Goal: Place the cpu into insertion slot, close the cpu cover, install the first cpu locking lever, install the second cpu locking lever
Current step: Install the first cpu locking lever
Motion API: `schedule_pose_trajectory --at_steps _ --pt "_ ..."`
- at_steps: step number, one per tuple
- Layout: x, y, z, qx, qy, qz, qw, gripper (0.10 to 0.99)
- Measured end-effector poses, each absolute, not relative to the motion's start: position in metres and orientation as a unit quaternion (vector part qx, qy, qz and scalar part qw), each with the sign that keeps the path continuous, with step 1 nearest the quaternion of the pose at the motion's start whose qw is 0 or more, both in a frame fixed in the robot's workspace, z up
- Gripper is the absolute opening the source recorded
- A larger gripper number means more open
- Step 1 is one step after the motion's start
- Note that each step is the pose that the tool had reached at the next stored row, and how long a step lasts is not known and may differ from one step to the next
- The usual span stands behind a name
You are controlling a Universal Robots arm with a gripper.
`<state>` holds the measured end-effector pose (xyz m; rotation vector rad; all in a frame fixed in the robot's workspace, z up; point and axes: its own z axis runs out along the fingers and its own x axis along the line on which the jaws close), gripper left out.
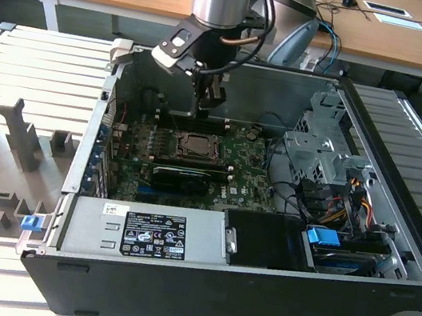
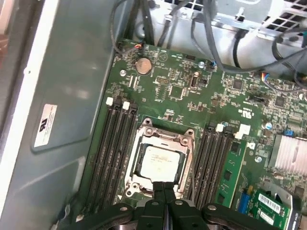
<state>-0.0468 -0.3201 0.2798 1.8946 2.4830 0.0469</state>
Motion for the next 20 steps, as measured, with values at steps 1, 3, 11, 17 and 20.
schedule_pose_trajectory --at_steps 1,3,11,17,20 --pt "-0.0468 -0.3201 0.2797 0.602 0.798 0.015 0.009 0.106" --pt "-0.0468 -0.3201 0.2793 0.594 0.804 0.015 0.009 0.106" --pt "-0.0468 -0.3201 0.2783 0.558 0.829 0.015 0.008 0.106" --pt "-0.0468 -0.3201 0.2779 0.509 0.861 0.015 0.007 0.106" --pt "-0.0468 -0.3201 0.2776 0.484 0.875 0.015 0.007 0.106"
